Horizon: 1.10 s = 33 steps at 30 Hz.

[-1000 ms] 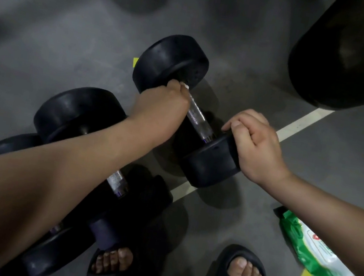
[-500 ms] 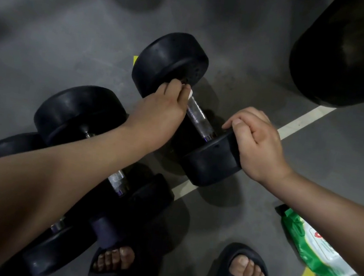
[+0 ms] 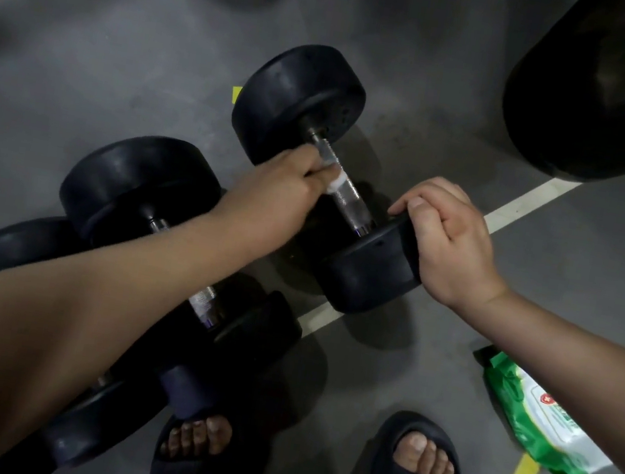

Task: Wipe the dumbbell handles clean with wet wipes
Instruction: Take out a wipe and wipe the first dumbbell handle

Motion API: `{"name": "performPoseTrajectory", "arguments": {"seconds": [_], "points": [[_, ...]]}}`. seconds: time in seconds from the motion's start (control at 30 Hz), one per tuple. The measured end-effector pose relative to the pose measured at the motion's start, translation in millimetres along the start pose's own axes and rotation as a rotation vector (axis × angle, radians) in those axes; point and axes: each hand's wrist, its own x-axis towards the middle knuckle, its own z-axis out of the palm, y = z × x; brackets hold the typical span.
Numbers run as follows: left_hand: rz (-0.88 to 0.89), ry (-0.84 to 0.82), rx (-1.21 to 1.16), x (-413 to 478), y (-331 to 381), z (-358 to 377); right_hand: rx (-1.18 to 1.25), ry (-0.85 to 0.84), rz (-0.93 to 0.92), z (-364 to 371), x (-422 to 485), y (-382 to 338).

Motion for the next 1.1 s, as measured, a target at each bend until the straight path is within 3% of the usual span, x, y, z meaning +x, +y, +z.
{"name": "performPoseTrajectory", "arguments": {"seconds": [0.1, 0.2, 0.27, 0.33, 0.43, 0.5, 0.63, 0.77, 0.83, 0.9, 1.0, 1.1], "points": [[-0.014, -0.022, -0.156, 1, 11, 2, -0.004, 0.009, -0.001, -1, 0, 0], [0.237, -0.132, -0.049, -3, 16, 3, -0.005, 0.008, 0.003, -1, 0, -1], [0.196, -0.123, -0.038, 0, 8, -1, 0.000, 0.001, 0.012, -1, 1, 0], [-0.003, -0.034, -0.005, 6, 2, -12, 0.008, -0.003, 0.018, -2, 2, 0], [-0.209, -0.043, -0.023, 7, 3, -20, 0.013, -0.006, 0.025, -4, 3, 2], [-0.094, -0.052, 0.034, 8, 14, -15, 0.020, -0.007, 0.022, -5, 3, 3], [0.063, -0.071, -0.068, -4, 31, 0, 0.034, -0.032, 0.050, -9, 6, 4], [-0.007, -0.072, -0.095, 3, 19, -1, 0.038, -0.034, 0.074, -14, 11, 6], [0.005, -0.119, 0.055, 11, 18, 1, 0.007, 0.027, 0.035, -17, 11, 4], [-0.001, -0.139, 0.062, 15, 21, -5, -0.012, 0.062, -0.014, -21, 9, -1], [-0.081, -0.150, -0.066, 27, 27, -18, -0.090, -0.012, -0.078, -24, 2, -5], [-0.025, -0.310, 0.037, 38, 32, -36, -0.116, -0.107, -0.062, -21, 0, -5]]}}
